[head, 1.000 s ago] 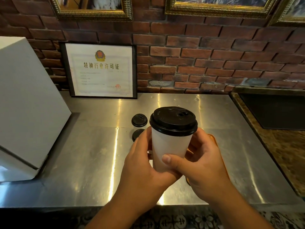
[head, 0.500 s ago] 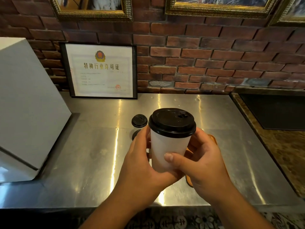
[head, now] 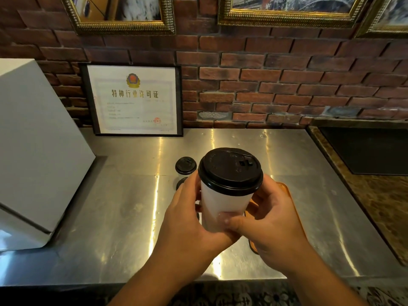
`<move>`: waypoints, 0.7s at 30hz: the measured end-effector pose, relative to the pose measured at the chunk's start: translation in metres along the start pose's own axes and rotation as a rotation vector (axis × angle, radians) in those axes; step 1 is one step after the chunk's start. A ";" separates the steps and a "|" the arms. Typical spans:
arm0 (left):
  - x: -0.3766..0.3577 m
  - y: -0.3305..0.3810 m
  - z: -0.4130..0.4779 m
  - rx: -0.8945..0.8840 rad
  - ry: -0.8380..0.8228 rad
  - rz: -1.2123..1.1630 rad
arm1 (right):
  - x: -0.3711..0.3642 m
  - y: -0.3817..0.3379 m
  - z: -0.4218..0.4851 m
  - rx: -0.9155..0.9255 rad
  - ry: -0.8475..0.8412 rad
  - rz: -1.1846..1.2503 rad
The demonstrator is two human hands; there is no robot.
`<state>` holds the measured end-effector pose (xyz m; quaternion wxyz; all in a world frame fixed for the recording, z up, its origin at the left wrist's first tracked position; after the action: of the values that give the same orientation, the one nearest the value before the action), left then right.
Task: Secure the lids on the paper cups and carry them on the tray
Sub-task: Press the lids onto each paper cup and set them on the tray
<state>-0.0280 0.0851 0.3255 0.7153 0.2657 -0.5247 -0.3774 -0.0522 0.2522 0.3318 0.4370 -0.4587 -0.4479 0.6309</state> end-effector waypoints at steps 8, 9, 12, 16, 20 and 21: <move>0.001 0.002 -0.003 0.001 0.029 0.008 | -0.002 -0.001 0.001 0.021 -0.051 0.016; 0.001 0.002 -0.003 -0.001 0.026 0.006 | -0.002 -0.001 0.001 0.021 -0.057 0.015; 0.000 0.003 -0.004 -0.012 0.015 0.008 | -0.001 -0.002 -0.001 0.046 -0.023 0.010; -0.002 0.004 -0.006 -0.002 0.020 0.007 | 0.000 -0.001 -0.002 0.042 -0.001 -0.006; -0.002 0.005 -0.007 0.023 0.027 -0.017 | -0.001 -0.003 -0.003 -0.002 -0.033 0.010; -0.002 0.005 -0.007 0.025 0.027 -0.021 | -0.001 -0.003 -0.003 -0.012 -0.042 0.013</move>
<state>-0.0199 0.0895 0.3263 0.7149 0.2852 -0.5166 -0.3750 -0.0486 0.2521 0.3347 0.4208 -0.4507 -0.4578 0.6404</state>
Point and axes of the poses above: each hand's wrist, its own z-axis towards the middle knuckle, its own x-axis out of the back of the hand, y = z × x, the point moved 4 cm from there along z, towards the middle knuckle, and after that the axes turned 10 degrees about z, right-handed, at the moved point
